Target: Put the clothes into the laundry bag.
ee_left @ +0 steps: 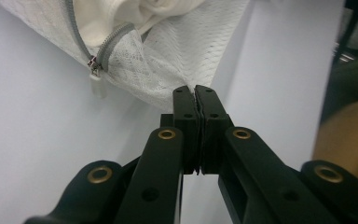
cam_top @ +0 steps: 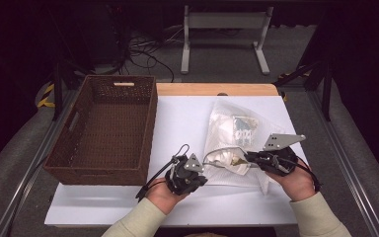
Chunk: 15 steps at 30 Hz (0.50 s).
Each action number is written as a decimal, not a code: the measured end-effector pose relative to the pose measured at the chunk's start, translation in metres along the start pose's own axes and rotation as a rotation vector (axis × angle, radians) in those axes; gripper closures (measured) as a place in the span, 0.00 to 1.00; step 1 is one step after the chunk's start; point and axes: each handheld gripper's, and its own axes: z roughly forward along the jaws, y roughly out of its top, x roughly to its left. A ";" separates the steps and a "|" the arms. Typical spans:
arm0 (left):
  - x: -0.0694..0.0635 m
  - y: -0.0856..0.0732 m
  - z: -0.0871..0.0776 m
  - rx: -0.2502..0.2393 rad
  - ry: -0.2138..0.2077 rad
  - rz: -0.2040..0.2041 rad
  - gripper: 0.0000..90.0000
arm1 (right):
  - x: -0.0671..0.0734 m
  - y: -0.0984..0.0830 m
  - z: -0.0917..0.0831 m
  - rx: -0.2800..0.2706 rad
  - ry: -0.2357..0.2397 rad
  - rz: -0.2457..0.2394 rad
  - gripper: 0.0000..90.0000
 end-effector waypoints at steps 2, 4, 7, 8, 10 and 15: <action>-0.005 -0.004 0.001 0.017 -0.035 0.013 0.99 | 0.000 0.000 0.001 0.004 -0.001 0.000 0.95; -0.009 -0.006 0.004 0.049 -0.051 0.039 0.99 | 0.000 -0.001 0.003 0.007 0.000 0.001 0.94; -0.006 -0.009 0.010 0.060 -0.035 0.017 0.99 | 0.001 0.000 0.006 0.018 -0.002 -0.002 0.89; -0.004 -0.010 0.010 0.057 -0.040 0.005 0.98 | 0.003 0.000 0.005 0.020 -0.009 -0.009 0.86; -0.002 -0.011 0.009 0.056 -0.035 -0.002 0.98 | 0.004 0.000 0.005 0.016 -0.009 -0.012 0.82; 0.001 -0.014 0.006 0.053 -0.037 -0.029 0.98 | 0.011 0.000 -0.009 -0.045 -0.027 -0.022 0.69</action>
